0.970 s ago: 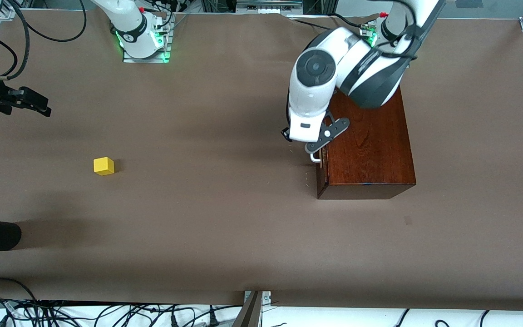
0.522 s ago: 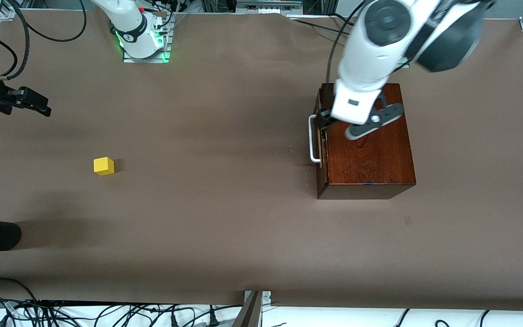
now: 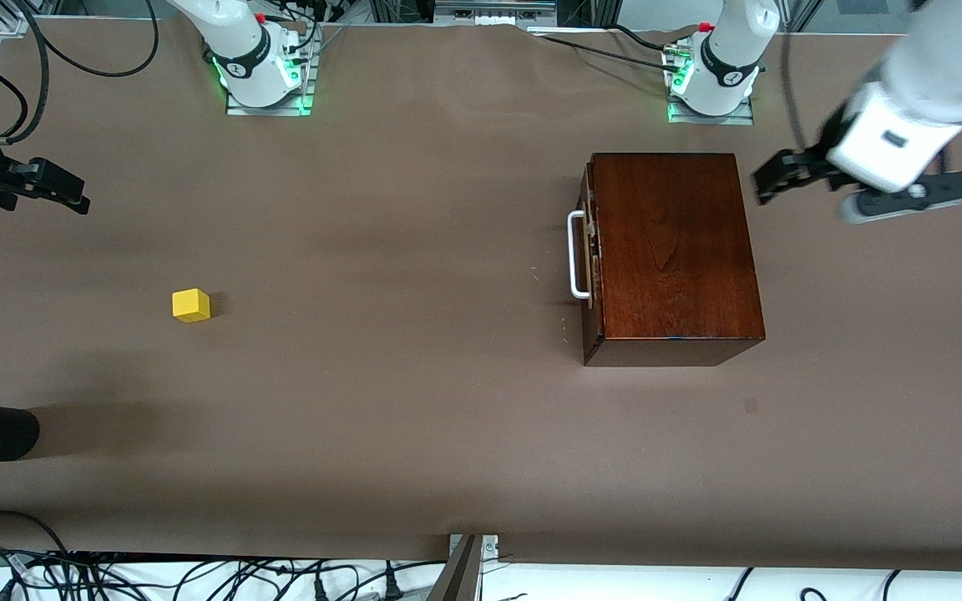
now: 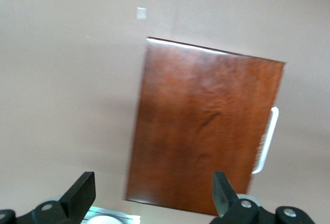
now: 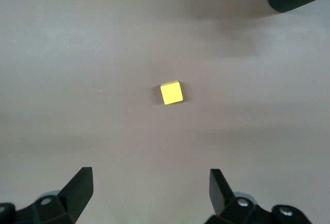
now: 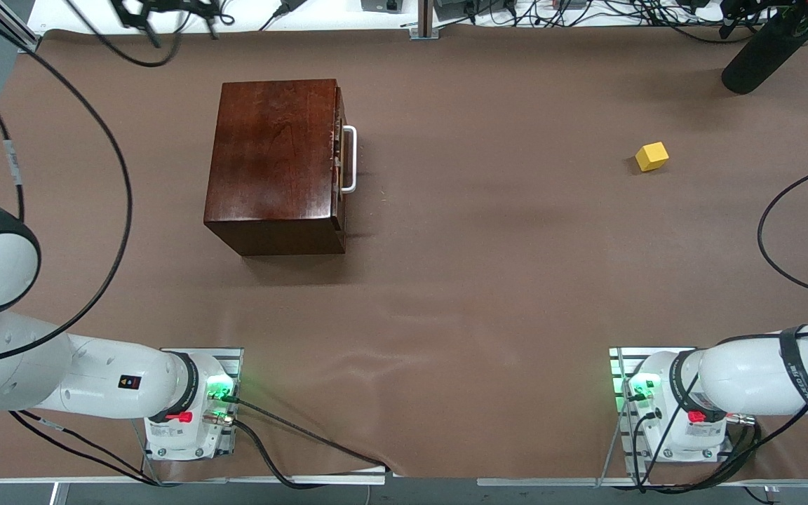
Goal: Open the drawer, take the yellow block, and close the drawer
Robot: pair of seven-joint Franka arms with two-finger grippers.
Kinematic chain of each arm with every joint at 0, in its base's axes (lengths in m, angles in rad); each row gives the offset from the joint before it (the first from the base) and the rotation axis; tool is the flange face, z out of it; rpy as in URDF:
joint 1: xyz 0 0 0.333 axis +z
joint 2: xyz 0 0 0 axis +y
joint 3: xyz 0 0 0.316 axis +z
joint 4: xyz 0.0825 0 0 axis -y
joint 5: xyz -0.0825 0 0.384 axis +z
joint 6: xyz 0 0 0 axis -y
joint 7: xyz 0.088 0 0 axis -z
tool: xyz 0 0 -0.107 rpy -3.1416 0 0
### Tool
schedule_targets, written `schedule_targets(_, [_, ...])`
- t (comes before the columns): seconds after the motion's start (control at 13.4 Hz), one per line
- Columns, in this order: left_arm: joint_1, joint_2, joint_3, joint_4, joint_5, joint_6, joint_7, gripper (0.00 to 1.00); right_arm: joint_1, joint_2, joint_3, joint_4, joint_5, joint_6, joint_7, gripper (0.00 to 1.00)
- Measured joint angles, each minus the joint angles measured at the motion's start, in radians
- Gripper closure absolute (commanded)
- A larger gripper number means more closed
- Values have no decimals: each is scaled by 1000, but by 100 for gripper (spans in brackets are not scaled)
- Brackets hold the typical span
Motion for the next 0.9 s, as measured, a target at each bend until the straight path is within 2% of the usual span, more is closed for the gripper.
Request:
schedule_targets(0.22, [2, -40, 68, -53, 0, 14, 137, 0, 0, 0, 0, 0, 0, -1, 0, 0])
schedule_targets(0.45, [0, -109, 65, -140, 0, 45, 142, 0, 0, 0, 0, 0, 0, -5, 0, 0])
schedule_targets(0.9, [0, -126, 58, -161, 0, 59, 142, 0, 0, 0, 1, 1, 0, -11, 0, 0])
